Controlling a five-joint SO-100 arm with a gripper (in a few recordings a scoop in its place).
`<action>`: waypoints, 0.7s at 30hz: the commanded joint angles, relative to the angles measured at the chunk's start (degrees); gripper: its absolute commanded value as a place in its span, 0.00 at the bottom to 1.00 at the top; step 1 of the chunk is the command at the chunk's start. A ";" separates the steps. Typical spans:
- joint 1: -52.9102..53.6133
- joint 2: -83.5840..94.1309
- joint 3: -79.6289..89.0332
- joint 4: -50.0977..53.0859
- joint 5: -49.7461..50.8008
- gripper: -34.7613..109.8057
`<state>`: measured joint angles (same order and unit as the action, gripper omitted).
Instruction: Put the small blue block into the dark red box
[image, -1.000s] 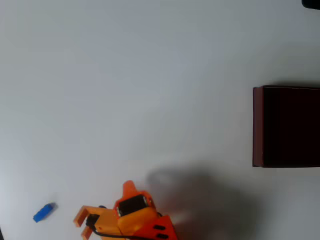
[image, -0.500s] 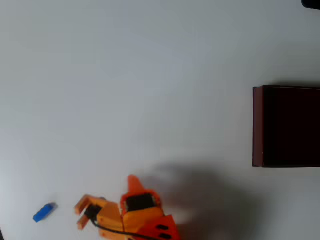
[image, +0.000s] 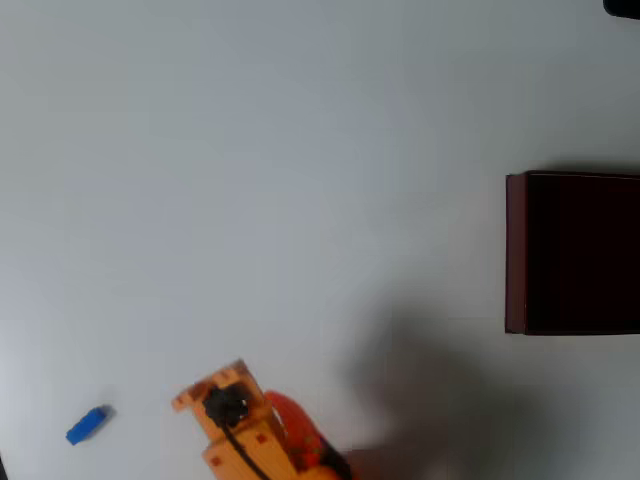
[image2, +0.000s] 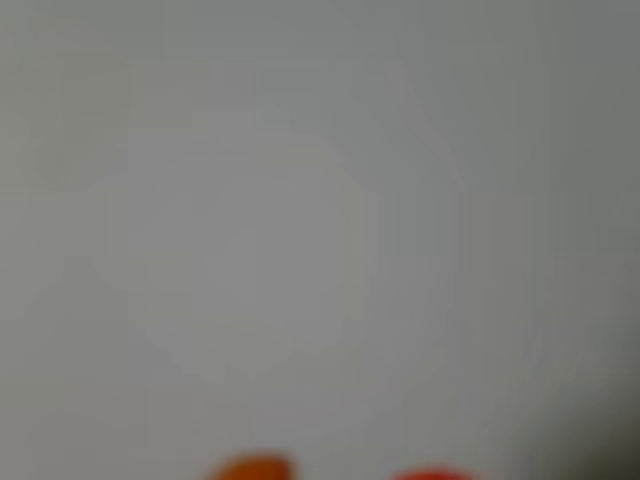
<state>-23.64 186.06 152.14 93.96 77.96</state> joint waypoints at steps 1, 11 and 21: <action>-7.82 -8.88 -6.68 1.67 24.79 0.31; -30.76 -37.18 -21.97 0.79 78.31 0.40; -41.57 -58.18 -23.29 -20.21 104.41 0.42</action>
<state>-63.02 131.84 130.78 78.31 175.87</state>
